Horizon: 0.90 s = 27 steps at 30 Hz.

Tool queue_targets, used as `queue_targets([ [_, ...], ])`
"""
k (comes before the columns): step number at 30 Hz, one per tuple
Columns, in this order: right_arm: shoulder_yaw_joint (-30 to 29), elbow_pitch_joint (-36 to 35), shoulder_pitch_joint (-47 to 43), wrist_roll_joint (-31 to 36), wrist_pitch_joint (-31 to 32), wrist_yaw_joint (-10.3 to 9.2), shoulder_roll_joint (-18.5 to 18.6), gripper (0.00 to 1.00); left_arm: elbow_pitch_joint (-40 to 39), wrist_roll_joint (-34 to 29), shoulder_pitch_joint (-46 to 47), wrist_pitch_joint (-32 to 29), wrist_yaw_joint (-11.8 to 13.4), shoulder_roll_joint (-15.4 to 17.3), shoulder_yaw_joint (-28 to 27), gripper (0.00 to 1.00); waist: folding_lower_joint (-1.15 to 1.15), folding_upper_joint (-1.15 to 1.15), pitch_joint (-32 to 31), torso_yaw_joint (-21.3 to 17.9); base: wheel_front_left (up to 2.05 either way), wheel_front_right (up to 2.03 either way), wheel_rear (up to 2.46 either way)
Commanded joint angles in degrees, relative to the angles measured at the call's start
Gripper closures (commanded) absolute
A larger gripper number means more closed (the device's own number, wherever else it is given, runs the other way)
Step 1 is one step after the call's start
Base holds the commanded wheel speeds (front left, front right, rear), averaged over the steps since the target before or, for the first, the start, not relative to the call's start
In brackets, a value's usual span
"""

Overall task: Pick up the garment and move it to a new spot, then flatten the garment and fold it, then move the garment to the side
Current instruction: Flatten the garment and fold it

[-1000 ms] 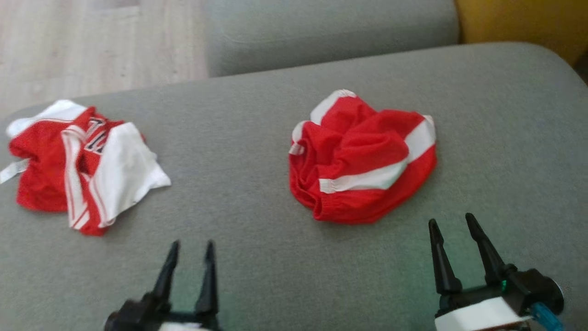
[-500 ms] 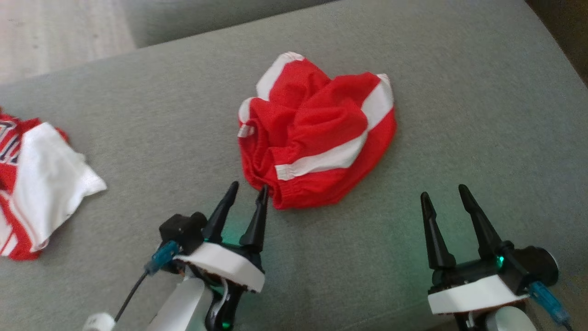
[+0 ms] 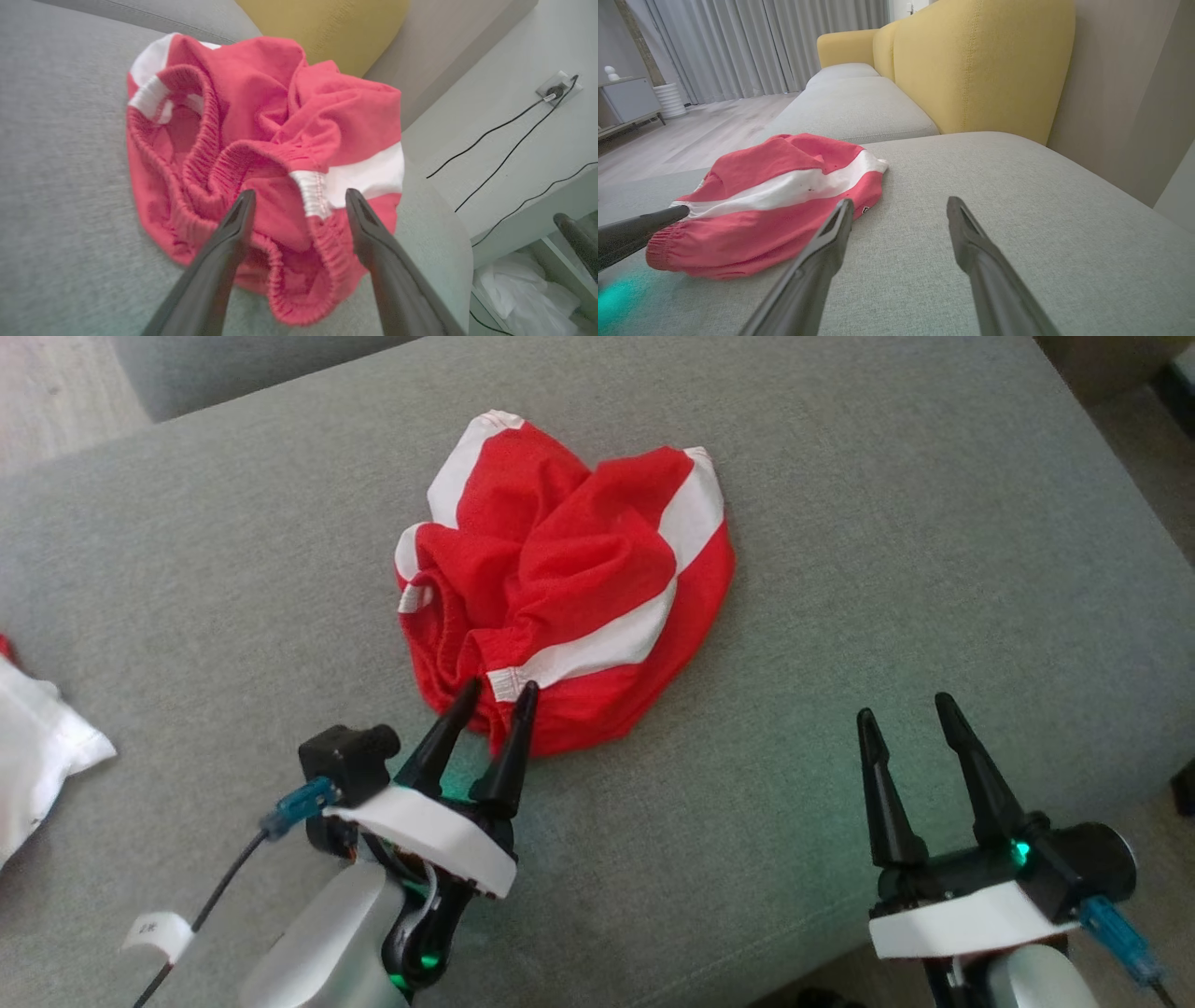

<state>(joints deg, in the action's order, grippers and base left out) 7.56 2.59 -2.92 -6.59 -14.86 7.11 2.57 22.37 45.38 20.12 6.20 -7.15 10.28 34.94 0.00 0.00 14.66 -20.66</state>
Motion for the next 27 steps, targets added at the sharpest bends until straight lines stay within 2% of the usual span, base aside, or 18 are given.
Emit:
queue_targets([
  [1, 1.36, -2.04, 1.39, -0.31, -0.14, 0.37, 0.31, 0.00, -1.95, 0.65, 2.27, 0.48, -0.33, 1.20, -0.37, 0.00, 0.00, 0.00, 0.26, -0.43, 0.00, 0.00, 0.00],
  [2, 1.36, -2.08, 1.40, -0.34, -0.14, 0.37, 0.31, 0.00, -2.29, 1.07, 2.47, 0.46, -0.33, 1.56, 0.39, 0.00, 0.00, 0.00, 0.33, -0.56, 0.00, 0.00, 0.00],
  [3, 1.31, -2.12, 1.40, -0.36, -0.14, 0.37, 0.31, 0.00, -2.70, 1.42, 2.69, 0.65, -0.33, 2.01, 1.10, 0.16, 0.00, 0.00, 0.41, -0.65, 0.00, 0.00, 0.00],
  [6, 1.14, -2.25, 1.37, -0.42, -0.14, 0.37, 0.31, 0.00, -3.13, 1.76, 3.41, 2.47, -0.34, 3.41, 1.91, 1.00, 0.00, 0.00, 0.56, -0.67, 0.00, 0.00, 0.00],
  [10, 1.05, -2.18, 1.29, -0.23, -0.14, 0.37, 0.31, 0.00, -3.42, 2.83, 3.74, 3.36, -0.34, 4.54, 2.88, 1.00, 0.00, 0.00, 0.45, -0.04, 0.00, 0.00, 0.00],
  [15, 0.91, -1.90, 1.36, 0.12, -0.14, 0.37, 0.31, 0.00, -5.14, 4.67, 2.95, 4.61, -0.34, 7.51, 4.40, 1.00, 0.00, 0.00, -0.10, 2.80, 0.00, 0.00, 0.00],
  [18, 0.51, -1.79, 1.23, 0.39, -0.14, 0.37, 0.31, 0.00, -5.62, 5.03, 1.38, 5.61, -0.31, 10.21, 4.12, 1.00, 0.00, 0.00, -0.79, 5.71, 0.00, 0.00, 0.00],
  [27, 2.24, 0.43, 0.96, 0.82, -0.14, 0.37, 0.31, 0.00, -2.26, 2.20, -3.00, 8.06, 2.23, 18.27, -0.44, 1.00, 0.00, 0.00, -3.54, 16.77, 0.00, 0.00, 0.00],
])
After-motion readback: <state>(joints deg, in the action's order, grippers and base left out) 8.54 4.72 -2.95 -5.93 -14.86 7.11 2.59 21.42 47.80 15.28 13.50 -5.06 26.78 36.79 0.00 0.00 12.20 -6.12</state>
